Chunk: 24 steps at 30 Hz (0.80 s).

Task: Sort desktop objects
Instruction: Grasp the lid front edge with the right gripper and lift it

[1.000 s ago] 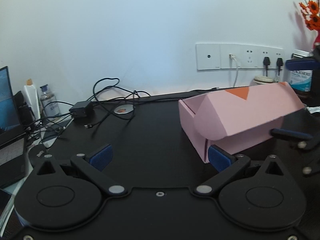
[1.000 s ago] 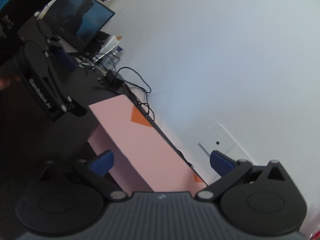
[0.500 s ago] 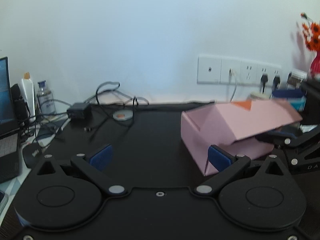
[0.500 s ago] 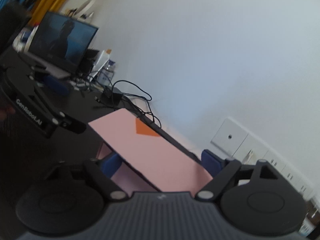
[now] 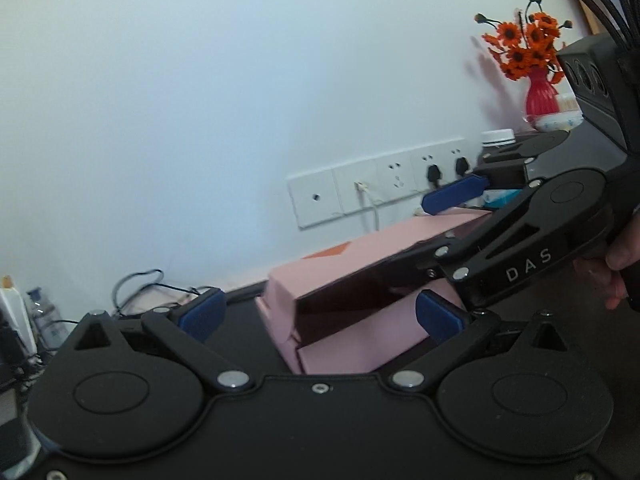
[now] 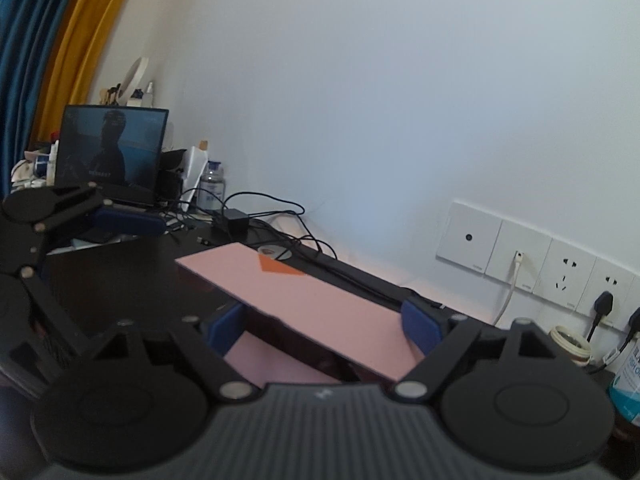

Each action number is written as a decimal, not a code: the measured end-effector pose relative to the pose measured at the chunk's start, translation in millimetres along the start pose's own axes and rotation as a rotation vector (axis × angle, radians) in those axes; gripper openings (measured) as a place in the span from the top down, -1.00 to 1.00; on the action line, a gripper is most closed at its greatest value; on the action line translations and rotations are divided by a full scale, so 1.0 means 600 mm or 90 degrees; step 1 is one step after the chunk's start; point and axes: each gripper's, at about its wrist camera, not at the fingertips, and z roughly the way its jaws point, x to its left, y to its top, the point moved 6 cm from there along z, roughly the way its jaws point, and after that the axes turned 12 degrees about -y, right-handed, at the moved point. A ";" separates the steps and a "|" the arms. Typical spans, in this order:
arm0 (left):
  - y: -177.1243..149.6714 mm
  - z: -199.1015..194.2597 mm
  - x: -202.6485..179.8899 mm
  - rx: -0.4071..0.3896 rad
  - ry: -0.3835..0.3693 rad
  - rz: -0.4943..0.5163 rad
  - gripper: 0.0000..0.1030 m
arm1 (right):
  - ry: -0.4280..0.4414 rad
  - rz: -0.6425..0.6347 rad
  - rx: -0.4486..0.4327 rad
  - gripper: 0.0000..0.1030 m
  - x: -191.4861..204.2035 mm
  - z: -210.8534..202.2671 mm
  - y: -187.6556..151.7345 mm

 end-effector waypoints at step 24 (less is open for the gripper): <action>-0.027 0.036 -0.011 0.062 -0.059 0.000 -1.00 | 0.018 0.125 -0.004 -0.84 -0.071 -0.030 0.002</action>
